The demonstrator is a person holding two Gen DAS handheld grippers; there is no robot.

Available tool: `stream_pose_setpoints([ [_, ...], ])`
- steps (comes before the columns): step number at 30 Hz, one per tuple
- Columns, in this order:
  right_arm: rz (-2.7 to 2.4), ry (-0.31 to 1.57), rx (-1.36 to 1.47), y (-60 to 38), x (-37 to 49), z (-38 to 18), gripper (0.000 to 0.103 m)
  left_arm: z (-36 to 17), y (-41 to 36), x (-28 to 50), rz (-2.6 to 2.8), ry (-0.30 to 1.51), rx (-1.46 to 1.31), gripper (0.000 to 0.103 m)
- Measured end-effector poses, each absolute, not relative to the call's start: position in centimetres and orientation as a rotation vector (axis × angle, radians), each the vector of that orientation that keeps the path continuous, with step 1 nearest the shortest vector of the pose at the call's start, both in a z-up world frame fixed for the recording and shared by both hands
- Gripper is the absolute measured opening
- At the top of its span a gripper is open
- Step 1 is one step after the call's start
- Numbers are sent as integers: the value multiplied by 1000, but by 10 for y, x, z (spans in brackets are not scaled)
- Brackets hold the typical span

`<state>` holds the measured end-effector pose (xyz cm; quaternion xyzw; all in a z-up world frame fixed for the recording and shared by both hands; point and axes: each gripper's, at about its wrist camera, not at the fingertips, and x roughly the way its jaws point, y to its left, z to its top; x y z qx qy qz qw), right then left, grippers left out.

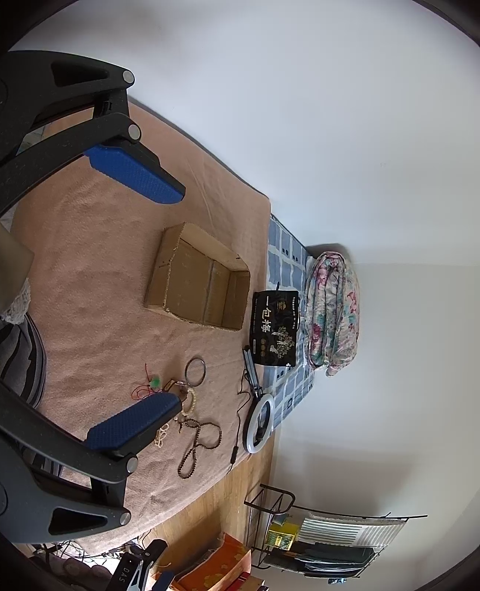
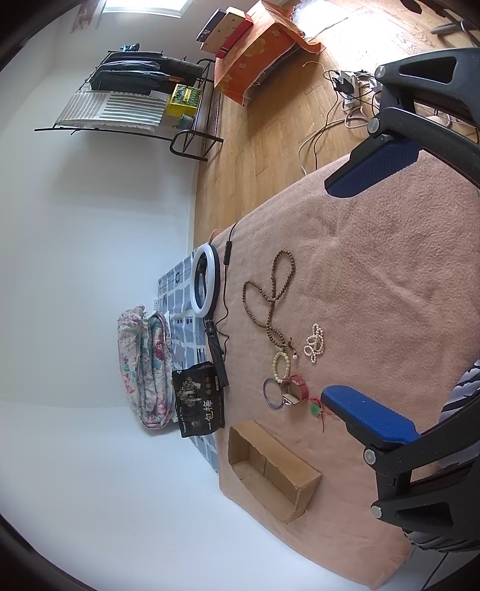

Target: Organize jewelry

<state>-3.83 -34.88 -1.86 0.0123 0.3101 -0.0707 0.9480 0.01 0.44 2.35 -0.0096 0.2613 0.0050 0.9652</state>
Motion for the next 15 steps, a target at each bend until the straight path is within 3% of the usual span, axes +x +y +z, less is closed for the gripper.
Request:
stream_pose_setpoints([
  [15,-142,634,26,-348,-37,-19,103,27,6,3,11,527,-24,103],
])
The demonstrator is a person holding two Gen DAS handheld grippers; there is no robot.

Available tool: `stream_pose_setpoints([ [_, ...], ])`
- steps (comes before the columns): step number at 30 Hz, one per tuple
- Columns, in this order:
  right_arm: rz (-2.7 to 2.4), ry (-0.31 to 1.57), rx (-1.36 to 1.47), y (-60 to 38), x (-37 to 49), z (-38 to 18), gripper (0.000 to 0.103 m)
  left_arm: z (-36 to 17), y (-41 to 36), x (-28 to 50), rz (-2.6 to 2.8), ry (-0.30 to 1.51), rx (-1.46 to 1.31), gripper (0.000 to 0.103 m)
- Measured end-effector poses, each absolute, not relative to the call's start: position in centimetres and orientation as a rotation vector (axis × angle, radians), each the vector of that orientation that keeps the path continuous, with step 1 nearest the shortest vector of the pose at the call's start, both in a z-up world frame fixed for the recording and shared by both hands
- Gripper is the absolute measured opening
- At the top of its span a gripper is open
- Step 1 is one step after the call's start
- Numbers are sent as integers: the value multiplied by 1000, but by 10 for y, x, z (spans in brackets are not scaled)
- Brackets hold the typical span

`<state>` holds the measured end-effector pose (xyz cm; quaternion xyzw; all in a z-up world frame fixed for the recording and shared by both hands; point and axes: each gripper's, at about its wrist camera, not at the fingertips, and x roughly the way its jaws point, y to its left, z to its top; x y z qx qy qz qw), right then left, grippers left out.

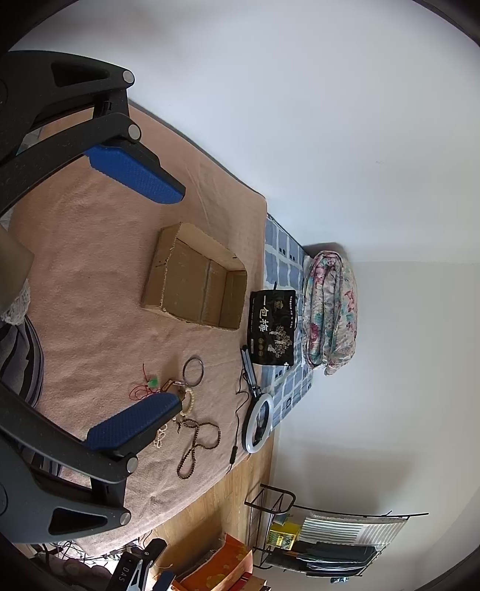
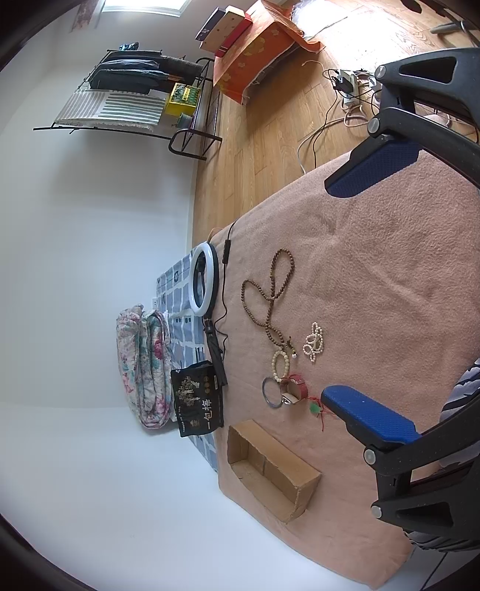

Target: Organize jewelry

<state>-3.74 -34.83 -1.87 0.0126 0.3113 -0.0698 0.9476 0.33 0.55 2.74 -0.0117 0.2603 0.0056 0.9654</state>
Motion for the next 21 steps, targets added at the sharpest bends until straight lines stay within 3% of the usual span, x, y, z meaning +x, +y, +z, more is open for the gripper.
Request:
stream_pose_setpoints([
  [21,-138,637,27,-346,-37,-20,103,25,3,-1,10,525,-21,103],
])
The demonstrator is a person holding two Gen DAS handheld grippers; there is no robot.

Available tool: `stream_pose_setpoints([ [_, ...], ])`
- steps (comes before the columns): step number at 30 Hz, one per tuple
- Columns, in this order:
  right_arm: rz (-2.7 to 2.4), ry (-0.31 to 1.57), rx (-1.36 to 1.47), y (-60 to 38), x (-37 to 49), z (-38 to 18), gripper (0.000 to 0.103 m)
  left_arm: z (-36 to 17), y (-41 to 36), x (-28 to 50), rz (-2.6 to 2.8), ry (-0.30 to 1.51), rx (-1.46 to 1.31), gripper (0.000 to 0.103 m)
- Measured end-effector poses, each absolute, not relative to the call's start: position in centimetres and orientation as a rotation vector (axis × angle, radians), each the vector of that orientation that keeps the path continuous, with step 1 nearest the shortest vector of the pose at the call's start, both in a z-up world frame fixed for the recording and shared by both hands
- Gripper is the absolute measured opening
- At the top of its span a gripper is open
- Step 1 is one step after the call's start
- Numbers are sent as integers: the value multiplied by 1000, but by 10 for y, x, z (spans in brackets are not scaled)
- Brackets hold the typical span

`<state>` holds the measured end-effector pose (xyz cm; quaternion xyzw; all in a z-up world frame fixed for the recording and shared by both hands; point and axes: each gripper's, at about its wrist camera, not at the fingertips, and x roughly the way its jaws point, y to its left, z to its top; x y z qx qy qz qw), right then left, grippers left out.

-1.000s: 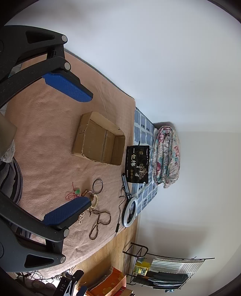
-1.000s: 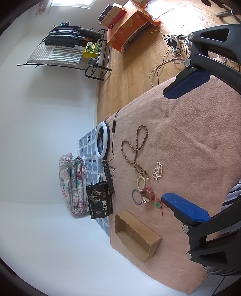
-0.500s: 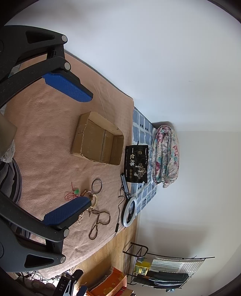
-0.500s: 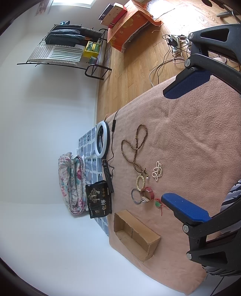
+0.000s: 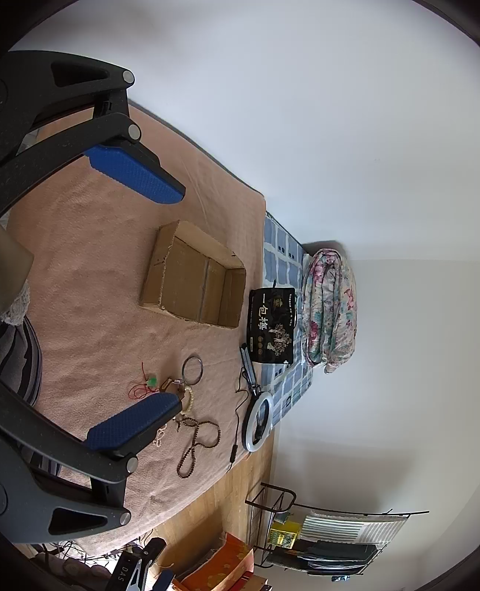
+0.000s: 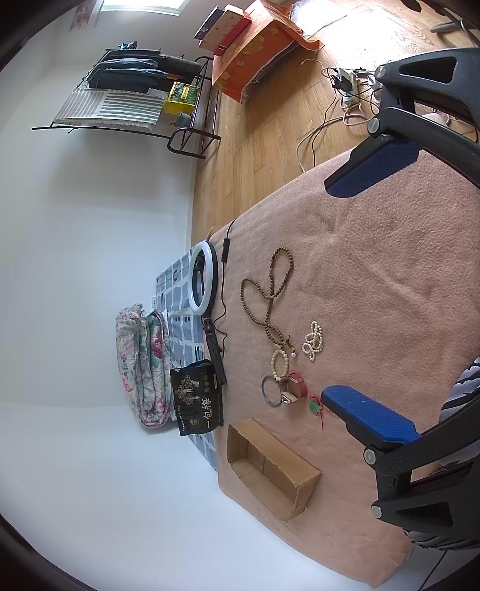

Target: Organize jewelry

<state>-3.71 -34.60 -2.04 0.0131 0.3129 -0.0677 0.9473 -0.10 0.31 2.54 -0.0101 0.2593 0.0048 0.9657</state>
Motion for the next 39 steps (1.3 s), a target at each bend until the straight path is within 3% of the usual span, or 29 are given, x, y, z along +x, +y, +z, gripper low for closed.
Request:
stream_pose_setpoints([
  [25,-215,641,-17,-371,-2,-34,103,-7,-18,52,-58,578,15,103],
  [39,-137,687,-14,-410,74,-49,103,-35,-63,116,-208,630,97,99],
])
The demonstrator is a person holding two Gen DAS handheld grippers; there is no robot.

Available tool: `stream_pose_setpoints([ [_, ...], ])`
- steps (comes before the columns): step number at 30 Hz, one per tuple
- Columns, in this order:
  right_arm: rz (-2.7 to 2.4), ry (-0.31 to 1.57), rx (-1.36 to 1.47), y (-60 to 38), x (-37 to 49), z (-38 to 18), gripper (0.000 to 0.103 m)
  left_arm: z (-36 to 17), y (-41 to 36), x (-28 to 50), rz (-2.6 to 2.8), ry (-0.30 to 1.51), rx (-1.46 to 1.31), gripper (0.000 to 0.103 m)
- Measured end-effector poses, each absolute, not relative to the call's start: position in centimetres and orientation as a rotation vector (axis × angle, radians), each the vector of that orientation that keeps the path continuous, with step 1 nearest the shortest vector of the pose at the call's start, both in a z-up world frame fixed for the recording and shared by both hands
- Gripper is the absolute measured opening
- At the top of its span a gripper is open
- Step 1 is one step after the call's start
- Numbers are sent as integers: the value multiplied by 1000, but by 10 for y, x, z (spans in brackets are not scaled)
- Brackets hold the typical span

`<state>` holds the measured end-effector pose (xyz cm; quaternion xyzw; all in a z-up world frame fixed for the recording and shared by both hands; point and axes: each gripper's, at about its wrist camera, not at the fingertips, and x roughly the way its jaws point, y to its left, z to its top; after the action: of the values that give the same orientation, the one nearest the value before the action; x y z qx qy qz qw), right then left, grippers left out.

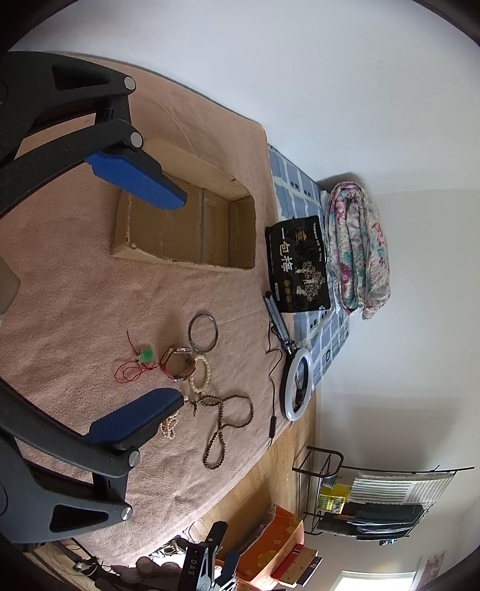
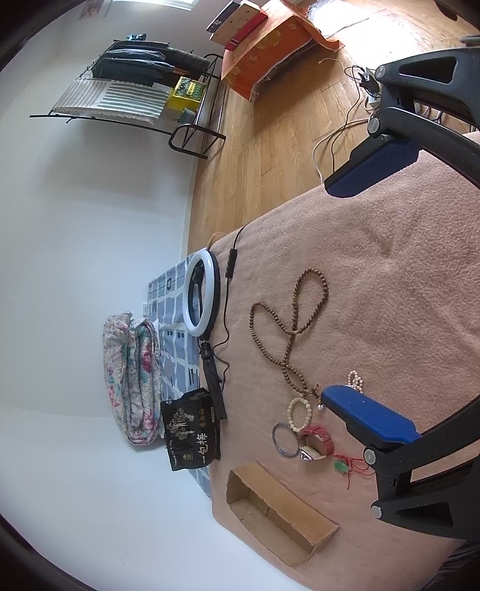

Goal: Organize jewelry
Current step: 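Move the left tool toward the leather watch while the right tool approaches the brown bead necklace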

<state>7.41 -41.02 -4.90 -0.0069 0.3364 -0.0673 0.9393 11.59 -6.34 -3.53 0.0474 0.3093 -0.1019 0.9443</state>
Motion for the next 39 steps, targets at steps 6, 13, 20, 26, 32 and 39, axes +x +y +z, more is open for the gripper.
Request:
stream_pose_setpoints([
  [6,-93,775,12,-426,116,-66,103,-57,-89,145,-257,690,116,85],
  [13,-15,856,6,-430,164,-89,103,-89,-118,177,-328,784,97,70],
  [20,52,978,128,-445,218,-117,95,-119,-134,208,-342,865,67,59],
  [26,93,1073,296,-455,265,-148,88,-148,-138,236,-363,959,-15,49],
  [32,75,1149,351,-453,293,-178,87,-166,-143,248,-353,992,-19,47],
  [39,47,1178,379,-449,307,-190,88,-176,-146,255,-343,1009,-8,43],
])
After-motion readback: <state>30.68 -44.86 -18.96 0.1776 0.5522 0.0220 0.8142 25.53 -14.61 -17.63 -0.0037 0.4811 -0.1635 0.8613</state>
